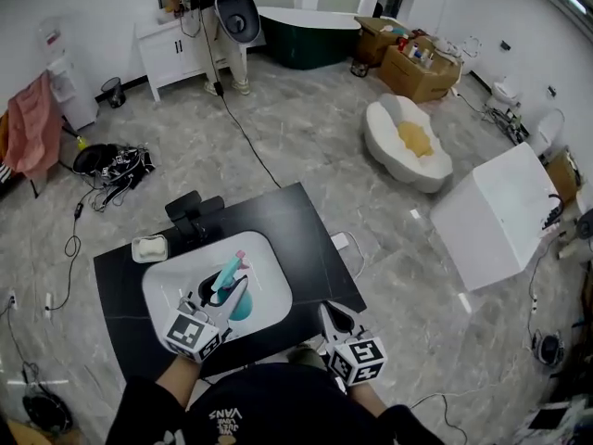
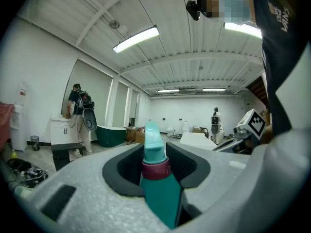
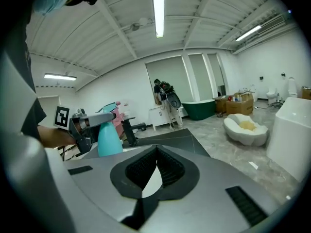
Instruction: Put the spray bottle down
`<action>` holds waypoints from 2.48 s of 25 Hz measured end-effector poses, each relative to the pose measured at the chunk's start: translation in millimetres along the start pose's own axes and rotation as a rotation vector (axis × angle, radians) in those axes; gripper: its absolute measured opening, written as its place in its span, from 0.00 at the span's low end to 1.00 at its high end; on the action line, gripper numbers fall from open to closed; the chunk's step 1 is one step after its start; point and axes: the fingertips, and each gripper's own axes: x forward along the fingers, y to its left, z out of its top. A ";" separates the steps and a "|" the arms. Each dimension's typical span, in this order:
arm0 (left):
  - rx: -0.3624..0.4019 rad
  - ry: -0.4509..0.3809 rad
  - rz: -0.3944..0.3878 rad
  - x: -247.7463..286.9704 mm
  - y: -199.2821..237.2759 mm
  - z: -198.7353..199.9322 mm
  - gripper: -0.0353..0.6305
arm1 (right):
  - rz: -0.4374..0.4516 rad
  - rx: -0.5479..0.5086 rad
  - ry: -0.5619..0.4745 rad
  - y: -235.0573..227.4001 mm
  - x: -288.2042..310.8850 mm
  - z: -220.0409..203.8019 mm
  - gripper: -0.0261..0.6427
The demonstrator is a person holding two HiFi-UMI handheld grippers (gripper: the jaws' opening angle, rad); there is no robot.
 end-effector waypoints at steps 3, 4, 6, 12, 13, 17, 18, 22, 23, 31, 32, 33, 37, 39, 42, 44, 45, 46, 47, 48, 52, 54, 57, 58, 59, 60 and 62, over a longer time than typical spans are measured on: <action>0.003 -0.019 0.077 15.6 15.0 6.4 0.27 | 0.074 -0.034 0.002 -13.5 23.6 14.4 0.05; 0.008 -0.026 0.096 20.9 18.0 8.8 0.27 | 0.097 -0.047 0.004 -17.6 29.7 17.4 0.05; 0.023 -0.046 0.132 32.4 22.5 14.4 0.27 | 0.132 -0.064 0.011 -25.8 40.6 22.9 0.05; 0.048 -0.098 0.214 72.1 32.7 28.6 0.27 | 0.206 -0.075 0.035 -46.9 64.7 31.3 0.05; 0.050 -0.102 0.226 79.3 35.3 29.1 0.27 | 0.218 -0.078 0.041 -49.9 67.7 31.5 0.05; 0.056 -0.110 0.264 108.9 44.5 24.9 0.27 | 0.241 -0.087 0.069 -68.6 74.5 29.1 0.05; 0.057 -0.110 0.271 116.7 48.1 24.1 0.27 | 0.241 -0.087 0.076 -73.9 75.9 29.0 0.05; 0.052 -0.116 0.305 148.0 65.9 21.2 0.27 | 0.235 -0.088 0.094 -93.4 79.3 32.2 0.05; 0.053 -0.117 0.310 156.3 69.0 19.1 0.27 | 0.234 -0.087 0.097 -97.9 79.0 32.2 0.05; 0.114 -0.130 0.298 221.5 78.3 4.8 0.27 | 0.211 -0.072 0.118 -131.6 74.5 25.7 0.05; 0.111 -0.132 0.296 228.4 78.9 0.7 0.27 | 0.207 -0.067 0.122 -135.1 73.8 23.4 0.05; 0.108 -0.130 0.293 234.6 80.0 -3.5 0.27 | 0.205 -0.062 0.126 -137.8 73.5 21.2 0.05; 0.107 -0.112 0.280 255.7 85.4 -20.5 0.27 | 0.191 -0.044 0.140 -147.1 74.0 14.6 0.05; 0.120 -0.107 0.285 264.6 87.6 -27.2 0.27 | 0.182 -0.040 0.147 -152.8 73.1 12.1 0.05; 0.129 -0.095 0.327 273.3 94.7 -36.9 0.26 | 0.169 -0.034 0.153 -160.7 70.5 9.4 0.05; 0.122 -0.092 0.350 277.8 99.3 -40.9 0.26 | 0.159 -0.032 0.154 -166.4 69.1 8.6 0.05; 0.118 -0.089 0.359 279.9 101.1 -43.2 0.26 | 0.154 -0.031 0.154 -169.2 68.6 8.4 0.05; 0.114 -0.086 0.364 281.8 102.5 -46.0 0.26 | 0.151 -0.030 0.155 -171.7 68.2 8.3 0.05; 0.111 -0.082 0.367 283.6 103.2 -48.9 0.26 | 0.148 -0.029 0.156 -173.6 68.0 8.6 0.05; 0.109 -0.078 0.367 285.0 103.5 -51.6 0.26 | 0.147 -0.028 0.156 -175.0 68.0 9.2 0.05; 0.114 -0.071 0.363 286.9 103.4 -55.4 0.26 | 0.147 -0.025 0.152 -177.7 70.0 12.6 0.05; 0.134 -0.063 0.354 288.9 101.1 -56.5 0.26 | 0.157 -0.023 0.152 -177.4 71.7 12.1 0.05; 0.153 -0.052 0.342 290.4 96.3 -59.3 0.26 | 0.165 -0.030 0.155 -177.4 73.9 9.6 0.05; 0.153 -0.049 0.341 290.0 95.6 -59.8 0.26 | 0.168 -0.033 0.155 -177.0 74.3 9.1 0.05; 0.152 -0.044 0.339 289.3 95.3 -60.6 0.26 | 0.170 -0.034 0.155 -176.2 74.6 9.2 0.05; 0.149 -0.040 0.339 288.5 95.2 -60.8 0.26 | 0.172 -0.035 0.155 -175.1 74.9 9.5 0.05; 0.141 -0.035 0.343 286.6 94.4 -59.0 0.26 | 0.177 -0.035 0.154 -172.9 75.4 9.9 0.05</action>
